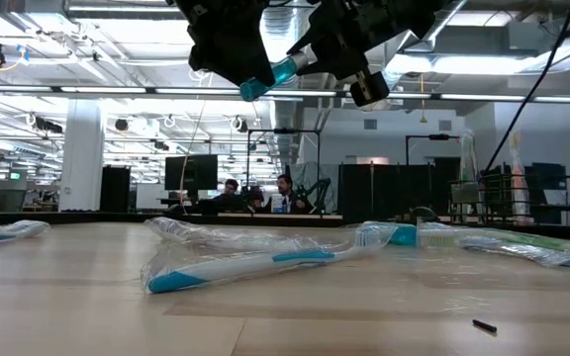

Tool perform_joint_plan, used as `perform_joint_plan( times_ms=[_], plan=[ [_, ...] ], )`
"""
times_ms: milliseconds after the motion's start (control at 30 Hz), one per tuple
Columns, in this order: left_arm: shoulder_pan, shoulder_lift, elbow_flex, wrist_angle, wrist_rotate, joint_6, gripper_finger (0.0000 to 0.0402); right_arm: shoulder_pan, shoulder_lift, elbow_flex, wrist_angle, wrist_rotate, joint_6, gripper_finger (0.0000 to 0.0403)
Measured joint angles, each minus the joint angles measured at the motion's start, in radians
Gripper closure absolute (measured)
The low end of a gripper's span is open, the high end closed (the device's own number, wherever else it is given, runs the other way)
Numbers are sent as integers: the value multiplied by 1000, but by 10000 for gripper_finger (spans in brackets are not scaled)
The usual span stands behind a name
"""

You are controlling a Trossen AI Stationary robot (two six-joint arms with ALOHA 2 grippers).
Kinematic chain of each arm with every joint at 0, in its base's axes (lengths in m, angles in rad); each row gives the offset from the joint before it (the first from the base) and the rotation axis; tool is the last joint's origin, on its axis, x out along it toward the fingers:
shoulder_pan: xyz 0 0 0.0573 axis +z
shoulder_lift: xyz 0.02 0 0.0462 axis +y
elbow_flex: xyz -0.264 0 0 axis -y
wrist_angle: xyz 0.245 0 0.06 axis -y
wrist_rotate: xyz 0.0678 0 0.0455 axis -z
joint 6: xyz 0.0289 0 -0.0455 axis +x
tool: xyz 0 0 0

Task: Pick & Place toothbrushing station
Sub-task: Put the left blue mouthwash into the middle section of wire organizer

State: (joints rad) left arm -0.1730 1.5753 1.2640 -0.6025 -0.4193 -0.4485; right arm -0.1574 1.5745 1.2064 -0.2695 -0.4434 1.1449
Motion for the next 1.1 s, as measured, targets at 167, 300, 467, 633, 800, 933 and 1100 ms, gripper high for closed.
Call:
perform_joint_plan(
  times_ms=[167,300,467,633,800,933,1100],
  plan=[
    [0,0,0,0,0,0,239,0,0,0,-3,-1,-9,303],
    [0,0,0,0,1,0,239,0,0,0,-8,-1,-19,310],
    [0,0,0,0,6,0,251,0,0,0,-11,-4,-19,307],
    [0,0,0,0,12,2,249,0,0,0,-18,-7,-29,270],
    [0,0,0,-1,12,2,249,0,0,0,-18,-1,-23,220],
    [0,0,0,-1,12,2,251,0,0,0,-18,2,-22,192],
    [0,0,0,-1,12,2,248,0,0,0,-14,24,-20,187]
  ],
)
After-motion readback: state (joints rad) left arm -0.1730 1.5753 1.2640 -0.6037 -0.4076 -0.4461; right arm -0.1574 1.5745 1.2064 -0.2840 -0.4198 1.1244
